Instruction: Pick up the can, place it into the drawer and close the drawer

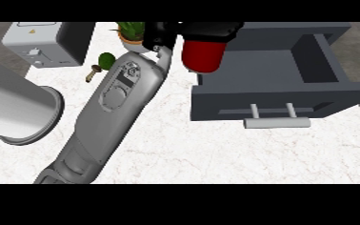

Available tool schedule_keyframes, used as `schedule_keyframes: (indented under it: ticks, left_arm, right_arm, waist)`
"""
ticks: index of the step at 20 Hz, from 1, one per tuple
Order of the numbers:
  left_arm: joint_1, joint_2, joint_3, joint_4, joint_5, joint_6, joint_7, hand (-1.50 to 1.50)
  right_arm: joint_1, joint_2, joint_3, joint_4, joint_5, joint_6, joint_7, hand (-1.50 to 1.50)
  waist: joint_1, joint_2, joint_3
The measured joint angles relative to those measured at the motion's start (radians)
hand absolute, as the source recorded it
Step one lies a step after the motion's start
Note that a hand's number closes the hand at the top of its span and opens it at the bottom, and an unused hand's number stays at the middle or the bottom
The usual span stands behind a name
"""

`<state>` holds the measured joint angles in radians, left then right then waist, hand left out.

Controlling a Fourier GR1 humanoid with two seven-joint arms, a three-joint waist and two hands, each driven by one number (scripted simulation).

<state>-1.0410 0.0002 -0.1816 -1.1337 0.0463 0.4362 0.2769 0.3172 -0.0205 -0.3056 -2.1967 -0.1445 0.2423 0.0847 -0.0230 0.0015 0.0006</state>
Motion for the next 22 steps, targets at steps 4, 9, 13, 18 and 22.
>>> schedule_keyframes:
  ticks: [4, 9, 13, 18, 22]
  left_arm:
    - [-0.132, 0.000, -0.018, 0.130, 0.043, 0.048, 0.001, 1.50]
    - [-0.240, 0.000, -0.057, 0.280, 0.113, 0.092, -0.033, 1.50]
    - [-0.333, 0.000, -0.072, 0.391, 0.159, 0.111, -0.050, 1.50]
    - [-0.389, 0.000, -0.109, 0.494, 0.228, 0.117, -0.100, 1.50]
    - [-0.421, 0.000, -0.156, 0.555, 0.276, 0.128, -0.125, 1.50]
  right_arm:
    - [-0.026, -0.005, 0.001, 0.004, 0.005, -0.006, 0.017, -1.50]
    - [-0.062, -0.018, 0.005, 0.002, 0.011, -0.015, 0.049, -1.50]
    - [-0.063, -0.005, 0.022, -0.009, 0.022, -0.018, 0.055, -1.50]
    - [-0.080, -0.013, 0.014, 0.010, 0.022, -0.015, 0.051, -1.50]
    - [-0.107, -0.007, 0.030, 0.036, 0.050, -0.026, 0.045, -1.50]
  waist:
    - [-0.007, 0.002, 0.000]
    - [-0.014, 0.004, 0.000]
    - [-0.022, 0.006, 0.001]
    - [-0.031, 0.009, 0.001]
    - [-0.035, 0.010, 0.001]
